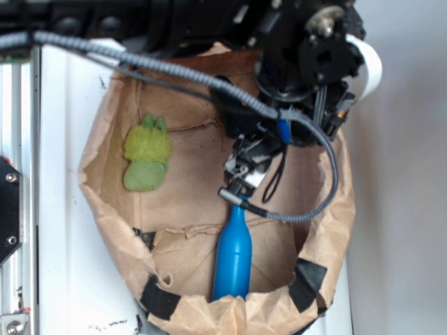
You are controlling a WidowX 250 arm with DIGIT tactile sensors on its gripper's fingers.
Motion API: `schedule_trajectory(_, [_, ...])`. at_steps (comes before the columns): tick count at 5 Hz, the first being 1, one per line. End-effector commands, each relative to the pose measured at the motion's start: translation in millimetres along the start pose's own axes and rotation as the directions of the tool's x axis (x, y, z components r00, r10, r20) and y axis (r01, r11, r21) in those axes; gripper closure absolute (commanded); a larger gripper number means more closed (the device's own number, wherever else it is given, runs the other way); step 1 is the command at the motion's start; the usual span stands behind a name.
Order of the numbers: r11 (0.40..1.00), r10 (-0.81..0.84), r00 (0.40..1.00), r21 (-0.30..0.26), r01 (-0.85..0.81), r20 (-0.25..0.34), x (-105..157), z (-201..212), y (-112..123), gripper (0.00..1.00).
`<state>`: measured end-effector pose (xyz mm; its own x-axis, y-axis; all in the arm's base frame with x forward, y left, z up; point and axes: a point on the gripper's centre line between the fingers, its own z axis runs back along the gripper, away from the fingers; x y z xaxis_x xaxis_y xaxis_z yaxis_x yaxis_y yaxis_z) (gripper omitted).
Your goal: Grab the plastic pickle.
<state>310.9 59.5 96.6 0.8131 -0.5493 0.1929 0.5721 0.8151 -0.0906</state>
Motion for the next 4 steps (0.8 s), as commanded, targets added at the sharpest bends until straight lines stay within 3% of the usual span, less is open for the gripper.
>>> schedule_trajectory(1, [1.0,-0.006,1.0,0.03,0.007,-0.01,-18.1,4.8,20.6,0.0])
schedule_trajectory(2, [0.994,-0.106,0.994,0.013,0.106,-0.011,-31.2,-2.0,-3.4,0.0])
schedule_trajectory(3, [0.987,-0.162,0.986,-0.003,0.163,0.043,-32.6,4.4,-30.4,0.0])
schedule_trajectory(4, [0.989,-0.149,0.987,-0.003,0.15,0.063,-22.1,3.7,-33.0,0.0])
